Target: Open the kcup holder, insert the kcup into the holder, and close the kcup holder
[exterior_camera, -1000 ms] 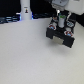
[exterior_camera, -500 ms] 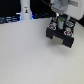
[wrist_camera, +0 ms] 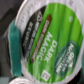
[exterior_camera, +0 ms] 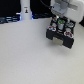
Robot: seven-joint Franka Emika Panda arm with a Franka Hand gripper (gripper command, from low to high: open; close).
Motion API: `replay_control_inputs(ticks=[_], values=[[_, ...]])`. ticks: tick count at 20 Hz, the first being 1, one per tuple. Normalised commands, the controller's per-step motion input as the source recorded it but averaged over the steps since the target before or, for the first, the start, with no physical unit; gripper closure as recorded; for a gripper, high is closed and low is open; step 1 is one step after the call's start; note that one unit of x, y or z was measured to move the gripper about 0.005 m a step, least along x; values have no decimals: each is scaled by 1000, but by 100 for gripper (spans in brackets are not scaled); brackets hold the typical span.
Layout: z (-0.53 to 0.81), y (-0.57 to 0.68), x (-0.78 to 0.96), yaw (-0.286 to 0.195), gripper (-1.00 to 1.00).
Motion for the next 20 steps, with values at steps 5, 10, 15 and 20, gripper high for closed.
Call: replay_control_inputs(ticks=[5,10,15,20], values=[[183,151,120,56,-100],[589,-130,232,88,-100],[632,-334,187,132,-100],[378,-421,478,73,-100]])
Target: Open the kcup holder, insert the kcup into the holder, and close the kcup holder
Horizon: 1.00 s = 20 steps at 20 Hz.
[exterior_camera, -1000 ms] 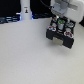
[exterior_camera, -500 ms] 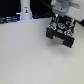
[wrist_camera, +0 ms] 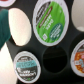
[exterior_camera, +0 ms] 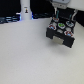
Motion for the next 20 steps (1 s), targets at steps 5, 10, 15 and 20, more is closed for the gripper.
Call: replay_control_inputs(ticks=[5,10,15,20], values=[[269,-476,585,40,-100],[182,-434,709,19,-100],[139,-351,577,58,-100],[75,-284,600,60,-100]])
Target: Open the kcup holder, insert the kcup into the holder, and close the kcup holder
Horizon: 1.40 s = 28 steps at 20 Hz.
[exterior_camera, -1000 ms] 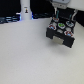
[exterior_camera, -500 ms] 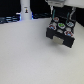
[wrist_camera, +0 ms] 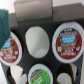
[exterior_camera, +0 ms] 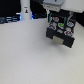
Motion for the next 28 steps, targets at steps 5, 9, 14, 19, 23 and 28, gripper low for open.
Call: replay_control_inputs(ticks=[5,9,14,19,23,28], values=[[39,-97,598,72,-100],[-89,58,680,81,-100],[-215,169,453,118,-100],[-250,268,-2,156,-100],[-187,256,-40,234,-100],[-76,326,-205,174,-100]])
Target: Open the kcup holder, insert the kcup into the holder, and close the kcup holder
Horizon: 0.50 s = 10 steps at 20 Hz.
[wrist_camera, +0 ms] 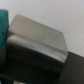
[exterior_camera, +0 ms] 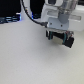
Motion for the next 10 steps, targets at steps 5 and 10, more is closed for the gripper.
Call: replay_control_inputs(ticks=[5,10], values=[[-13,409,-339,144,-100],[3,440,-376,138,-100]])
